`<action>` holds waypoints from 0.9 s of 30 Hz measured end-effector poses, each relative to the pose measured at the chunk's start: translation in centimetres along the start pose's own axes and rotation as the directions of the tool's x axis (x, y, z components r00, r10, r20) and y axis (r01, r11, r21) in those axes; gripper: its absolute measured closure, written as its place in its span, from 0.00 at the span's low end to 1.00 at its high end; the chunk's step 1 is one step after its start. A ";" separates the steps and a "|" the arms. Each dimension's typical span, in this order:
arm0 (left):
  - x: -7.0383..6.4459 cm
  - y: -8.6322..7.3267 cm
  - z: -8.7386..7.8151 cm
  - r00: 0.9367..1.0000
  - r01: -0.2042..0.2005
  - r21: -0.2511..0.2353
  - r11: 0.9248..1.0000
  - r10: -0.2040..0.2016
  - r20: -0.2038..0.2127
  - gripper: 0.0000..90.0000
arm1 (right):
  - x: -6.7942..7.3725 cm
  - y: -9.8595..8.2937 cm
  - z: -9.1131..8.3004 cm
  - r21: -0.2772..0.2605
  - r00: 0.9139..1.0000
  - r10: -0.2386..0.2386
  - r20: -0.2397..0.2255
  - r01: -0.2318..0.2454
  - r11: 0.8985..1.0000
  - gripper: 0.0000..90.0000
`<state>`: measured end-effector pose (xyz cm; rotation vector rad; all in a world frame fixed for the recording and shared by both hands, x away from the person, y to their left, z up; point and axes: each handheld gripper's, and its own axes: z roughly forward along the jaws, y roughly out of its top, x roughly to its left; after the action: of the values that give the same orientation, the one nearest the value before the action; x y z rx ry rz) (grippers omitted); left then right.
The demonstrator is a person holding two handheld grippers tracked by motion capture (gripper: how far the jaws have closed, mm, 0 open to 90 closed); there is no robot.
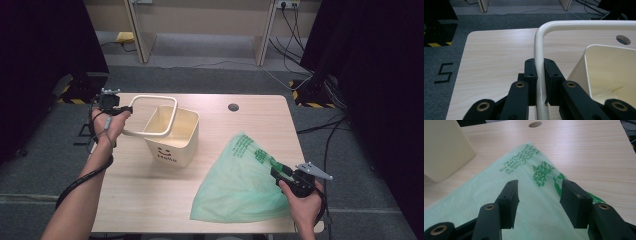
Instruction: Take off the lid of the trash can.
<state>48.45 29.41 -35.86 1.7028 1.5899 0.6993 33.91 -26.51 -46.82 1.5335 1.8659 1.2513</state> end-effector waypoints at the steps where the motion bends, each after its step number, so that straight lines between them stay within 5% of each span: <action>1: 0.1 0.0 0.0 1.000 0.002 0.002 1.000 -0.002 -0.002 0.90 | 0.0 0.0 0.0 0.000 1.000 0.000 0.000 0.000 1.000 0.54; 27: 2.6 -0.5 -0.5 0.999 0.028 0.006 1.000 -0.028 -0.032 0.90 | 0.0 0.0 0.1 0.003 1.000 -0.001 0.002 0.001 1.000 0.54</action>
<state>48.00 32.10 -36.13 1.6783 1.6363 0.7115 33.94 -26.45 -46.87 1.5342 1.8683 1.2466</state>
